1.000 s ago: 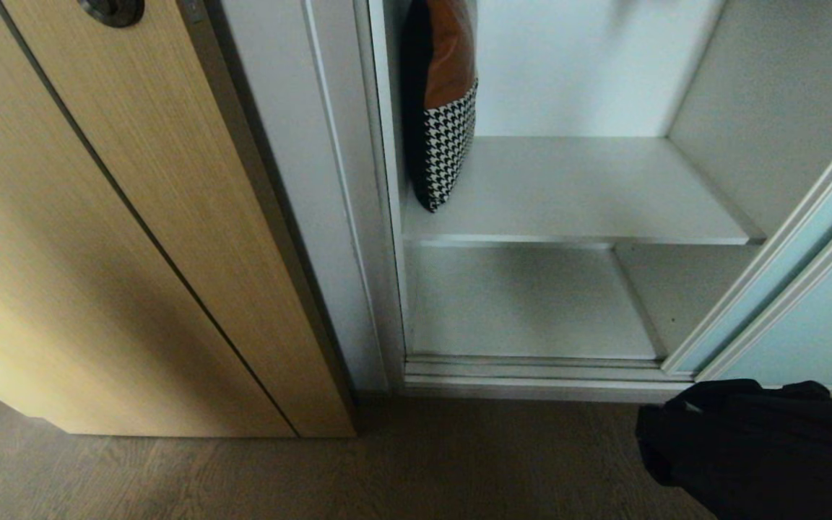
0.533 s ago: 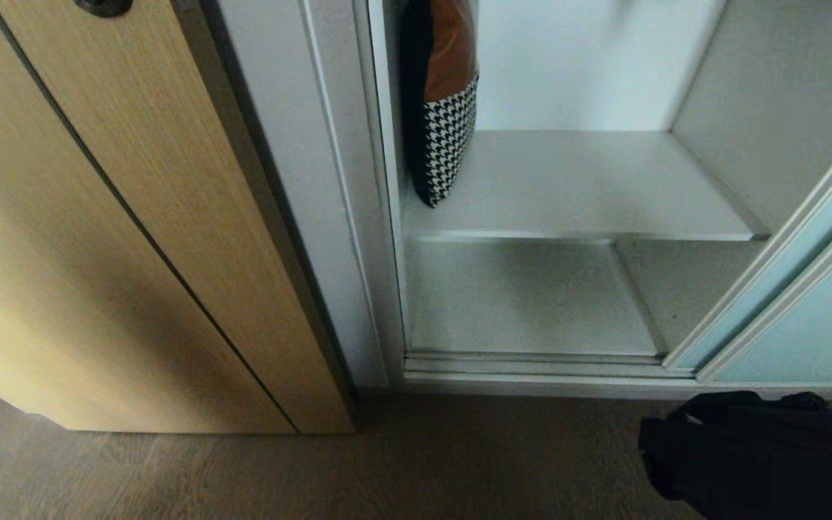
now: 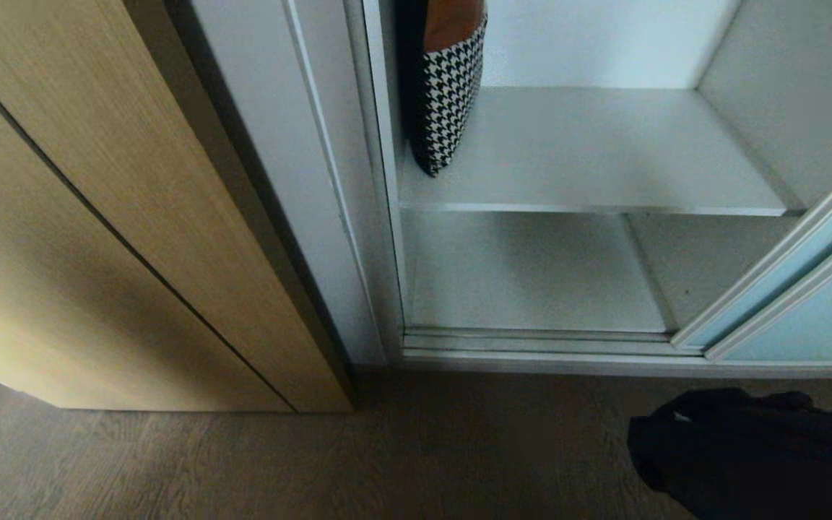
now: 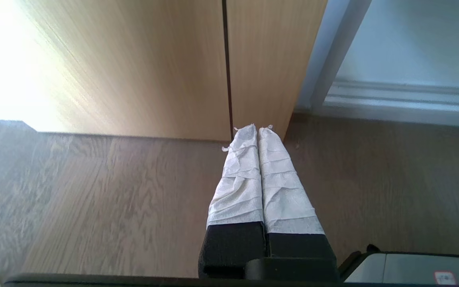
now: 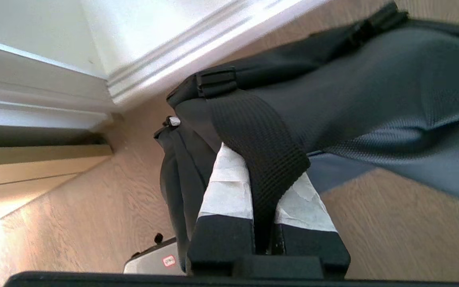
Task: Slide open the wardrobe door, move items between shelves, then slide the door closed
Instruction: Place the bag on the lower shelf
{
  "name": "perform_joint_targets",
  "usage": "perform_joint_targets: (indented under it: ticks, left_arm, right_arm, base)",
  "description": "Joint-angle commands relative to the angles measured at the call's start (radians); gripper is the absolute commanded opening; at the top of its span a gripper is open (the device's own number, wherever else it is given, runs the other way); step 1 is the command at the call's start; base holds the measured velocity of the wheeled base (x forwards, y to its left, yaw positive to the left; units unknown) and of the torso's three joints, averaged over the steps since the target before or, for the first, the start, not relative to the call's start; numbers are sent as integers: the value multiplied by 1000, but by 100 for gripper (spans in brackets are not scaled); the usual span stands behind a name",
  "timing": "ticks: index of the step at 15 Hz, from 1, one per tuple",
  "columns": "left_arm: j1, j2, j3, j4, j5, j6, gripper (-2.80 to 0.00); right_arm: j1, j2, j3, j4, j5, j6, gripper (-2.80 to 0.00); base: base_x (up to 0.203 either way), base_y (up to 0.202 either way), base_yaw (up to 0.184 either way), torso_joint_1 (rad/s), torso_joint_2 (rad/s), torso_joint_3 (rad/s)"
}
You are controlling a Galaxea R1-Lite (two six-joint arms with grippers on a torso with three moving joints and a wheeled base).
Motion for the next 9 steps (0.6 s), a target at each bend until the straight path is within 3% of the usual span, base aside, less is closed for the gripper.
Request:
perform_joint_targets:
  ticks: [1, 9]
  left_arm:
    - [0, 0, 1, 0, 0, 0, -280]
    - [0, 0, 1, 2, -1, 0, -280]
  right_arm:
    - [0, 5, 7, 2, 10, 3, -280]
    - [0, 4, 8, 2, 19, 3, -280]
  base:
    - [0, 0, 0, 7, 5, -202]
    - [0, 0, 0, 4, 3, -196]
